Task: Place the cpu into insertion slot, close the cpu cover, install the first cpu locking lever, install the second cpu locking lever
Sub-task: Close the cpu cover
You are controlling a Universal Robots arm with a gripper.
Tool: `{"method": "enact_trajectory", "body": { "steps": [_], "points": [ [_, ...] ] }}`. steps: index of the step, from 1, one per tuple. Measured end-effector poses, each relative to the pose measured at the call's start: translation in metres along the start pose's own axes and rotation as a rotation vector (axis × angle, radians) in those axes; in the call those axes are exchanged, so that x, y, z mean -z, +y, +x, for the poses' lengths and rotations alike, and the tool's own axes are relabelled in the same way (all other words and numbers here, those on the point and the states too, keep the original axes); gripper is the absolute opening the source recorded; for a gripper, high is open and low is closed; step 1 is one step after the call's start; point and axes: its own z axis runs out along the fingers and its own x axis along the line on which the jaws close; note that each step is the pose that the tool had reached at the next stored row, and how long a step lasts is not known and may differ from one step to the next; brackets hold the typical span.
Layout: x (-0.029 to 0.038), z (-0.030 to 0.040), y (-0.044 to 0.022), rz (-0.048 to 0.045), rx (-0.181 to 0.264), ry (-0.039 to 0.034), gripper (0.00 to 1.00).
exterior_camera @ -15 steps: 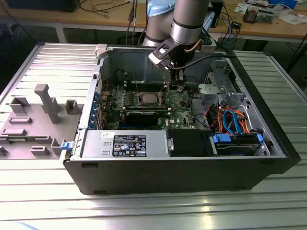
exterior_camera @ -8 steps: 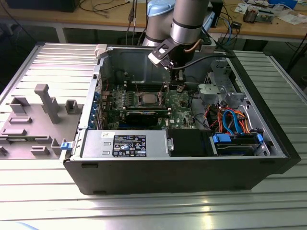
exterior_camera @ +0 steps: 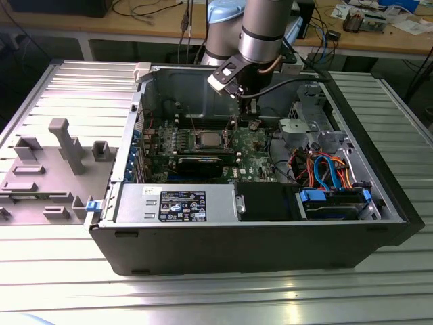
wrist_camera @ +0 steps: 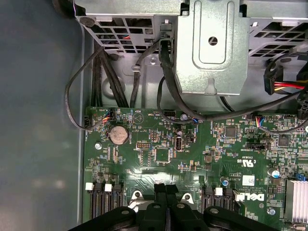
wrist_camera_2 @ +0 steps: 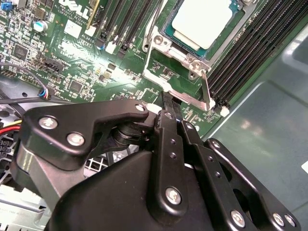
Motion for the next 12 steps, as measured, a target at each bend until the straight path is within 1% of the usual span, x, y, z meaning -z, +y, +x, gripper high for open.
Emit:
{"method": "enact_trajectory", "body": {
  "steps": [12],
  "points": [
    [0.0, 0.0001, -0.003, 0.0, 0.0, 0.0, 0.11]
  ]
}}
